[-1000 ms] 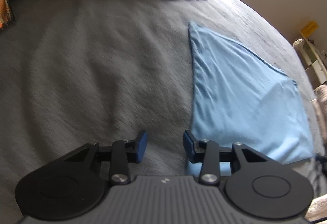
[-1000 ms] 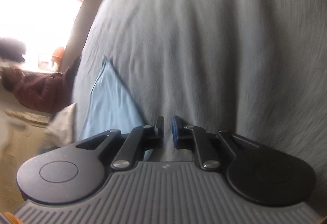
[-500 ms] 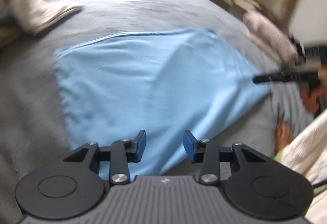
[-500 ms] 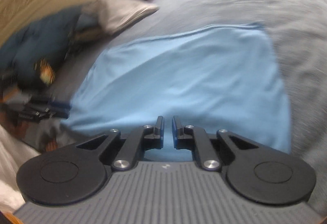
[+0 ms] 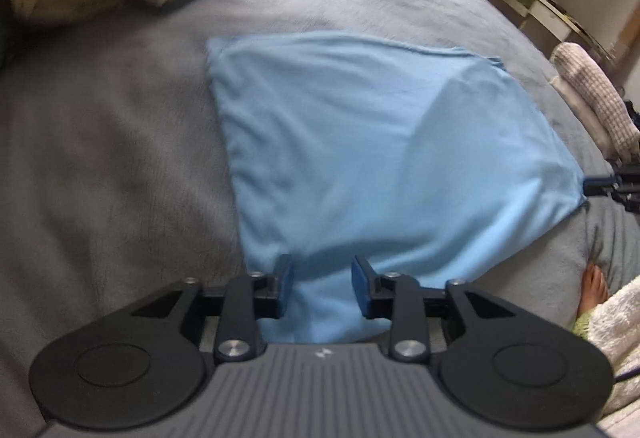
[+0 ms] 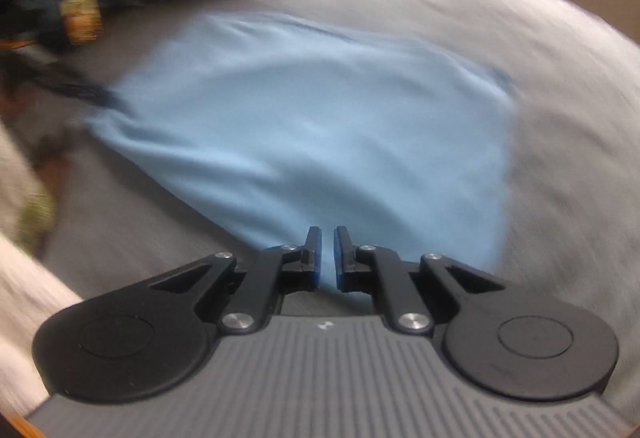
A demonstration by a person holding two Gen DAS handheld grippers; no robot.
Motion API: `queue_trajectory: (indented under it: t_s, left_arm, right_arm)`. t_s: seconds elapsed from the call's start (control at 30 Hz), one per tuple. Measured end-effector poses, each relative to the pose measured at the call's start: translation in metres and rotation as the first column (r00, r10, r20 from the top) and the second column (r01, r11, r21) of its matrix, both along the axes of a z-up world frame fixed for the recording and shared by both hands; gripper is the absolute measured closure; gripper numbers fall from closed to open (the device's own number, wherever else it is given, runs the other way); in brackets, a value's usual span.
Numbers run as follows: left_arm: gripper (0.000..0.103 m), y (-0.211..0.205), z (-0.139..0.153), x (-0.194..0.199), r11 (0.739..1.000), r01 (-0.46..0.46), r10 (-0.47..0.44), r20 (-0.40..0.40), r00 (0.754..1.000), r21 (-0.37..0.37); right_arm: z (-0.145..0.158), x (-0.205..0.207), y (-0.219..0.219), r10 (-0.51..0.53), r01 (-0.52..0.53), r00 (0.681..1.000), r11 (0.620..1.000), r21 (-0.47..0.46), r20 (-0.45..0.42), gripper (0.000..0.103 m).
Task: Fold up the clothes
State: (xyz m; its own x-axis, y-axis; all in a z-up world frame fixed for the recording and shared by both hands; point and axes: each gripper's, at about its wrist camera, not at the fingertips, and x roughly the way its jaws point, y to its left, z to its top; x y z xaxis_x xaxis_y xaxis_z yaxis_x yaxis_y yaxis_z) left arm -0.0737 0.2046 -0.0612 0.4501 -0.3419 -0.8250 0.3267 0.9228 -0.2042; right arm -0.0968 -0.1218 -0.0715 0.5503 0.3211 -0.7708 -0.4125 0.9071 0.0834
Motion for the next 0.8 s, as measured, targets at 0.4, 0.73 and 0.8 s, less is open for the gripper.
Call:
queue_trajectory:
  t_s: [0.4, 0.73, 0.8]
  left_arm:
    - [0.066, -0.054, -0.003, 0.036, 0.987, 0.146, -0.15, 0.059, 0.987, 0.072]
    - [0.066, -0.038, -0.017, 0.051, 0.993, 0.092, -0.094, 0.035, 0.995, 0.076]
    - [0.066, -0.032, -0.018, 0.054, 0.995, 0.07, -0.073, 0.033, 0.997, 0.077]
  right_arm:
    - [-0.027, 0.032, 0.067, 0.412, -0.43, 0.897, 0.897, -0.101, -0.159, 0.098]
    - [-0.016, 0.044, 0.086, 0.495, -0.502, 0.862, 0.863, -0.059, -0.109, 0.098]
    - [-0.033, 0.039, 0.088, 0.538, -0.556, 0.822, 0.829, -0.058, -0.189, 0.098]
